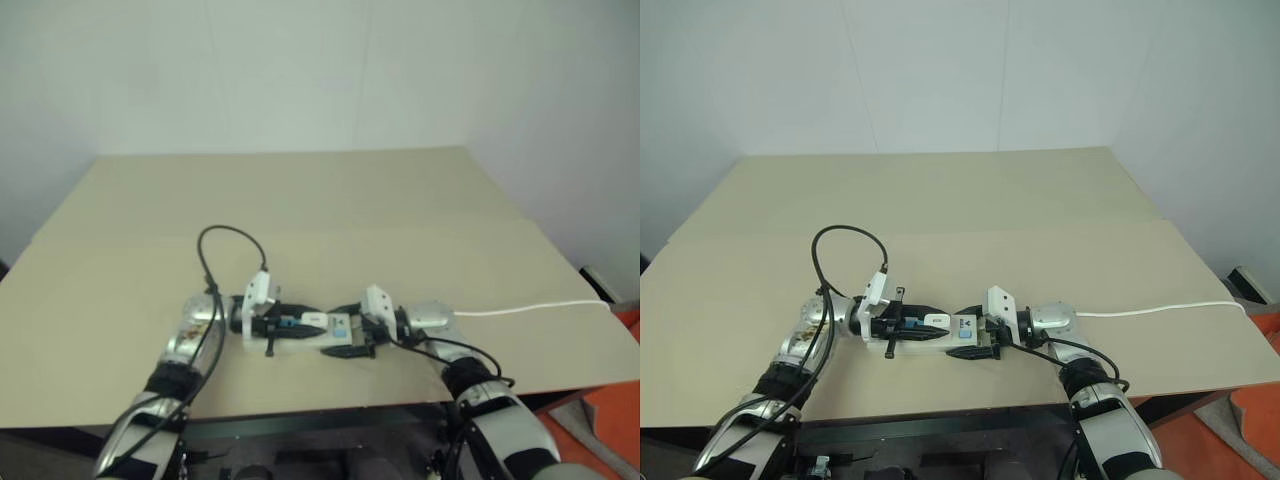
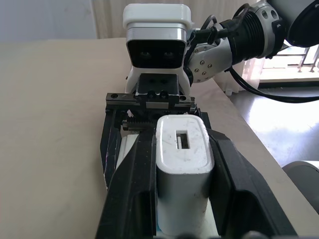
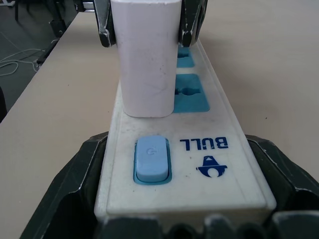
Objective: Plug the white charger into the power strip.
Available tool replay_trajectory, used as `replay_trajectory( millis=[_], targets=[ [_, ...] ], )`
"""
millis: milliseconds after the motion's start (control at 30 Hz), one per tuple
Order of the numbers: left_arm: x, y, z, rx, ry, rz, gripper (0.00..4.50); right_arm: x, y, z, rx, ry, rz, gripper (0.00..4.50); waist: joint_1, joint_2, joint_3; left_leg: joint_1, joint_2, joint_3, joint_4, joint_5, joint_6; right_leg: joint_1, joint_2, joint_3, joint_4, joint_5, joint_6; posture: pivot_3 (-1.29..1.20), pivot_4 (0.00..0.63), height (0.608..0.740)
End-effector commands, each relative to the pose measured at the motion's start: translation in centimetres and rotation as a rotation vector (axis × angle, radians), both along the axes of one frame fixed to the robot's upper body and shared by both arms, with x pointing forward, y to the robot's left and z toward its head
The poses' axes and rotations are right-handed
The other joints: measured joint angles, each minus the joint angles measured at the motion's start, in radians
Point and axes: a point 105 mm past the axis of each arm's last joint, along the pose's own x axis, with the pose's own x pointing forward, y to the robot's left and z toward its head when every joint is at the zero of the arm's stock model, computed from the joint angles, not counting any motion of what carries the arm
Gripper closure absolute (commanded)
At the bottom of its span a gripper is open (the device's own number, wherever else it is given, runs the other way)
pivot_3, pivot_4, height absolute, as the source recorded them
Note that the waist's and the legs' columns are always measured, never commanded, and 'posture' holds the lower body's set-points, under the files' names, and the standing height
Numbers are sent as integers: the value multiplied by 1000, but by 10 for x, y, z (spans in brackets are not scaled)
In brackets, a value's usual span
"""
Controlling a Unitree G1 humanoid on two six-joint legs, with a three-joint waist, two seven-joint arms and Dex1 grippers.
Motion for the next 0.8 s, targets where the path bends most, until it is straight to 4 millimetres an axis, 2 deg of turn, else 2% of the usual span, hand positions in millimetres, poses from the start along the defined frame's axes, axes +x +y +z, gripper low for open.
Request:
replay_trajectory(
  millis=[33, 200, 300, 400, 500, 567, 633, 700, 800],
  targets=[
    [-4, 24, -36, 140, 152, 63, 2451, -7, -3, -16, -57, 49, 16, 1083, -4, 2, -1, 0, 0, 0, 0, 0, 0, 0, 0, 0, 0, 0, 0, 0, 150, 740],
    [1, 19, -22, 88, 123, 65, 922, -7, -1, -15, -54, 49, 21, 1083, 0, 2, -1, 2, 0, 1, -1, 0, 0, 1, 0, 2, 0, 0, 0, 0, 150, 740],
    [6, 16, -2, 37, 70, 61, 12, -8, 0, -16, -54, 51, 26, 1083, 0, 2, -1, 1, 0, 1, -1, 0, 0, 1, 0, 2, 0, 0, 0, 0, 150, 740],
    [10, 17, 30, -1, -2, 56, 12, -8, 1, -16, -54, 50, 29, 1083, -1, 1, -1, 0, 0, 1, 0, 0, 0, 0, 0, 2, 0, 0, 0, 0, 150, 740],
    [13, 27, 66, 12, -58, 50, 12, -8, 1, -16, -53, 59, 28, 1083, -2, -1, 1, -3, 0, 0, 0, 0, 0, -3, 1, 1, 0, 0, 0, 0, 150, 740],
    [15, 39, 89, 20, -87, 55, 0, -7, 1, -16, -53, 63, 18, 370, -4, -1, 2, -3, 0, 0, 0, 0, 0, -3, 1, 1, 0, 0, 0, 0, 150, 740],
    [16, 52, 112, 13, -115, 66, 0, -7, 1, -15, -53, 65, 21, 62, -4, -1, 2, -3, 0, 0, -1, 0, 0, -3, 1, 0, -1, 0, 0, 0, 150, 740],
    [15, 62, 125, 24, -152, 72, 0, -8, 0, -14, -52, 62, 22, 62, -4, -1, 2, -3, 0, 0, -1, 0, 0, -3, 1, 0, -2, 0, 0, 0, 150, 740],
    [16, 76, 134, 59, -196, 90, 0, -7, -3, -9, -50, 36, 20, 62, -1, -1, 2, -4, 0, 0, -1, 0, 0, -3, 0, 0, -3, 0, 0, 0, 150, 740]
  ],
)
